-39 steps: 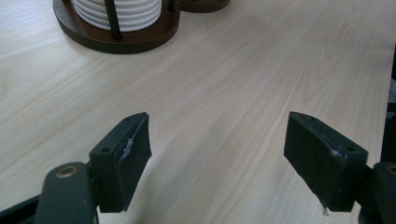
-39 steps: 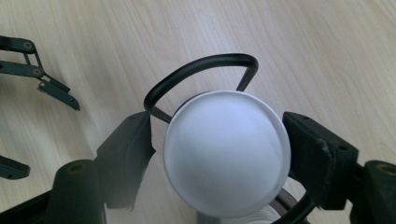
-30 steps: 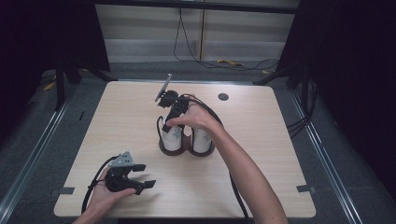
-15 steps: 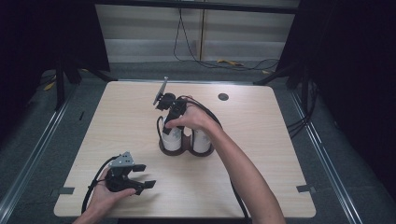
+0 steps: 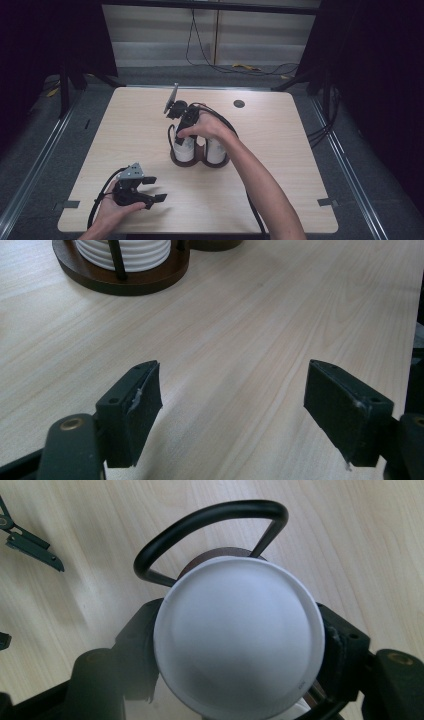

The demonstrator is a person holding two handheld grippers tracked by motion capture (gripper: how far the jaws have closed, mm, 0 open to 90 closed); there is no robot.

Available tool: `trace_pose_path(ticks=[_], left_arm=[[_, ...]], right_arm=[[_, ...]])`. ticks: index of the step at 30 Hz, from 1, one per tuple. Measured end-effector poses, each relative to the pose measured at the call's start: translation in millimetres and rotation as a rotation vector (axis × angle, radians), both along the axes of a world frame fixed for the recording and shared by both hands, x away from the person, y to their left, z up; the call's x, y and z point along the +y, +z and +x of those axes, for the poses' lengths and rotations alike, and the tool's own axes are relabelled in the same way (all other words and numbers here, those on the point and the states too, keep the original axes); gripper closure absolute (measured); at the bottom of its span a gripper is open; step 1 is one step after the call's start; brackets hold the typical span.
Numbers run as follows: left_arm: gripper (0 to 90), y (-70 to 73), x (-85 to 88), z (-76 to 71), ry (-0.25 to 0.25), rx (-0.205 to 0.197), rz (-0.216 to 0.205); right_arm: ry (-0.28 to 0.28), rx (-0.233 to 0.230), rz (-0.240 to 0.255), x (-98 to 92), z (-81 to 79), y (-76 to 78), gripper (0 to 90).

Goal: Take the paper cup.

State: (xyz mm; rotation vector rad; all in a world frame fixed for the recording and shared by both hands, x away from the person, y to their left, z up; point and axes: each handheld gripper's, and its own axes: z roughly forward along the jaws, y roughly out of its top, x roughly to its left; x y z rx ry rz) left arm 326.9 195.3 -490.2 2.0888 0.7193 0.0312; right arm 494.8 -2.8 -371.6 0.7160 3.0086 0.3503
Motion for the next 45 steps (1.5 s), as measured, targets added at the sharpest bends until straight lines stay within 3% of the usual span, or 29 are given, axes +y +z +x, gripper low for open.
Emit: trace_pose_path(ticks=[8,24,34,45], left_arm=[[22.8,-0.1,0.4,0.7,0.004,-0.003,0.005],[22.9,-0.1,0.1,0.5,0.002,0.001,-0.001],[22.9,-0.1,0.3,0.6,0.004,0.000,-0.002],[22.8,-0.1,0.2,0.6,0.004,0.000,0.000]], right_arm=[[-0.001,-0.007,0.027,-3.7,-0.2,5.4,33.3],[0.013,-0.031,0.029,-0.6,-1.9,13.9,34.1],[0.014,-0.023,0.015,-0.4,-3.6,9.8,33.2],[0.047,-0.054,0.011,-3.1,-8.1,8.2,33.7]])
